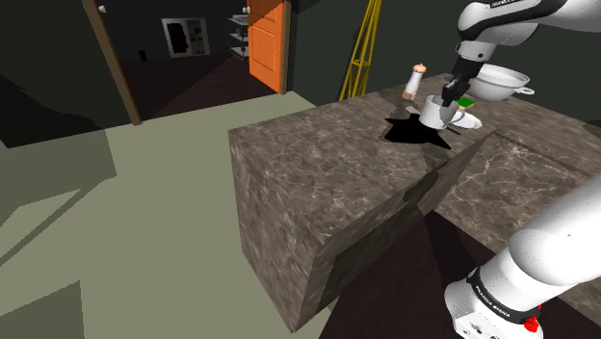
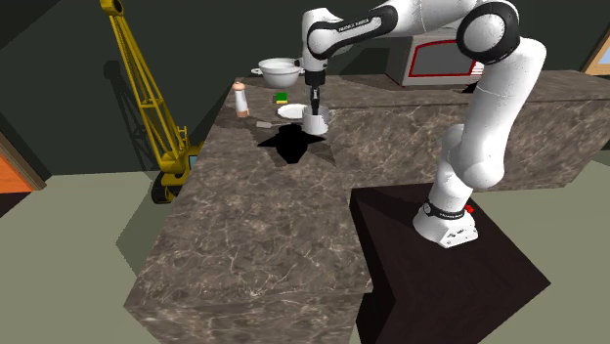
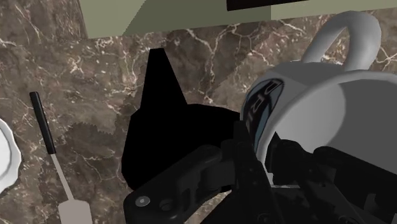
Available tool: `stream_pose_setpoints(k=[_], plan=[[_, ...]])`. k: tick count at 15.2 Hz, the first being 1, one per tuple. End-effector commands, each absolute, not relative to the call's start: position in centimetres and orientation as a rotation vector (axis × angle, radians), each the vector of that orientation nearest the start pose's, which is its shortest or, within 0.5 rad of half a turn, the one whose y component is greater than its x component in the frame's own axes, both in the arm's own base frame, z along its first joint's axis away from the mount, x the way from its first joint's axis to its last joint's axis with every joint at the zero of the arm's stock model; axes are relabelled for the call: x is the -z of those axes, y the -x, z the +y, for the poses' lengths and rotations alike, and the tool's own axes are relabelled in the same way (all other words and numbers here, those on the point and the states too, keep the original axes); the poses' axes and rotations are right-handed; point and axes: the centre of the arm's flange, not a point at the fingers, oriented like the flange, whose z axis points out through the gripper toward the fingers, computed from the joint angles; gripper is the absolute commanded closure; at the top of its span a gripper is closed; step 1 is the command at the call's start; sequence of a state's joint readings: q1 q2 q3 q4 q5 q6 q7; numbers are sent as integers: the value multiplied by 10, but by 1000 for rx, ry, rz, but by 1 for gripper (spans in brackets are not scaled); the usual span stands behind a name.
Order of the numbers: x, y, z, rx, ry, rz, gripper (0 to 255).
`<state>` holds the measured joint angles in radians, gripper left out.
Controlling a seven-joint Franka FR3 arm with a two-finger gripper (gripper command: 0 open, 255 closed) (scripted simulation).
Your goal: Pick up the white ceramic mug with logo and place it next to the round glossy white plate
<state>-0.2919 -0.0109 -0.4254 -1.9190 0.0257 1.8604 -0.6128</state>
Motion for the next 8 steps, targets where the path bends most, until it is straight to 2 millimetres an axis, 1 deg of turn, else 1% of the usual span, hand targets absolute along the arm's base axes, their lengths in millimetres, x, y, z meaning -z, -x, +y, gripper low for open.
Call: stream_pose_setpoints(k=[1, 8], plan=[[-490, -411, -390, -31, 3085, 171, 255], [-490, -399, -481, -31, 3085, 171, 255]])
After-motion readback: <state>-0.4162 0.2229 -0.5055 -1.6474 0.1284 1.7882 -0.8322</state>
